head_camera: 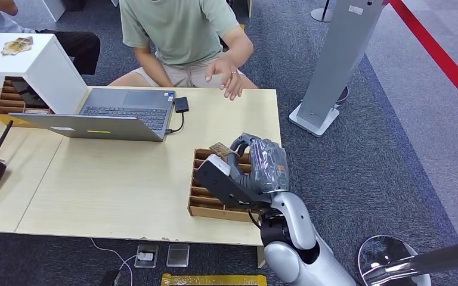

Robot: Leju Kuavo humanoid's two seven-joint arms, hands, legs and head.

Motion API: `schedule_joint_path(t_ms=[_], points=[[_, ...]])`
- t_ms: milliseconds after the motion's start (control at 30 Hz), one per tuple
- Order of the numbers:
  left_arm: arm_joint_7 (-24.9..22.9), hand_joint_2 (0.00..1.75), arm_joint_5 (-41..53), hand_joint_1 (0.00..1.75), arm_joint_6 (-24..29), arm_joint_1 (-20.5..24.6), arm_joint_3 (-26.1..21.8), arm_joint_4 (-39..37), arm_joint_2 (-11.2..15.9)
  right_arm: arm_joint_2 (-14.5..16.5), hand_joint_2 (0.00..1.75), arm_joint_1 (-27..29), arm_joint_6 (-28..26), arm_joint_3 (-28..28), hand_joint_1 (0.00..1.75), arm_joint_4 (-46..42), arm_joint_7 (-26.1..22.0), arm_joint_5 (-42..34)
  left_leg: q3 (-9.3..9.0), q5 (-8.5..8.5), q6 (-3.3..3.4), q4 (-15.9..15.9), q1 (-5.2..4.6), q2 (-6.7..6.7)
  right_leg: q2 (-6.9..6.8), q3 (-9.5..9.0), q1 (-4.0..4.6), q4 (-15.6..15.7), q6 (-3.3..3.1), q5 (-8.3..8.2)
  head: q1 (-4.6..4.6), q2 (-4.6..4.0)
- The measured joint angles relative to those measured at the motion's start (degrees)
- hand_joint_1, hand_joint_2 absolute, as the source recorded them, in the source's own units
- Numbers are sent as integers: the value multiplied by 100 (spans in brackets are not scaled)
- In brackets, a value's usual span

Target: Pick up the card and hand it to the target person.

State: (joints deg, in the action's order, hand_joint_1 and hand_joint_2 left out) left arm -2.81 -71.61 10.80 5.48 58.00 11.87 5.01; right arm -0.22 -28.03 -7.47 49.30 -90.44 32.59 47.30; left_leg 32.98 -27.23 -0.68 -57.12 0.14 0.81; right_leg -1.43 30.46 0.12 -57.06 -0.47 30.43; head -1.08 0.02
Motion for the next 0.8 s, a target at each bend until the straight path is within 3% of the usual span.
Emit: schedule_joint_path(t_ms=[133, 367, 667, 800], points=[[36, 0, 162, 0, -84, 11, 5, 0, 0, 13, 175, -699, -136, -53, 175, 450, -270, -355, 1, 2, 2, 0, 0, -1, 1, -2, 0, -2, 0, -2, -3, 1], [89, 0, 463, 0, -217, 22, 44, 0, 0, 326, 175, -2181, -957, -76, 175, 2735, -1121, -938, 3, 7, 6, 0, 0, -7, -5, -3, 0, -3, 3, -5, -4, 1], [-76, 0, 575, 0, -263, 19, 149, 0, 0, 545, 175, -2829, -1050, -69, 175, 4924, -1047, -744, 5, 6, 7, -1, -1, -9, -5, -3, 0, 3, 3, -5, -1, 1], [-134, 0, 603, 0, -302, 18, 181, 0, 0, 602, 175, -2844, -1056, -54, 0, 5439, -1047, -715, 5, 6, 7, -1, -1, -8, -5, -2, 0, 3, 4, -6, -1, 1]])
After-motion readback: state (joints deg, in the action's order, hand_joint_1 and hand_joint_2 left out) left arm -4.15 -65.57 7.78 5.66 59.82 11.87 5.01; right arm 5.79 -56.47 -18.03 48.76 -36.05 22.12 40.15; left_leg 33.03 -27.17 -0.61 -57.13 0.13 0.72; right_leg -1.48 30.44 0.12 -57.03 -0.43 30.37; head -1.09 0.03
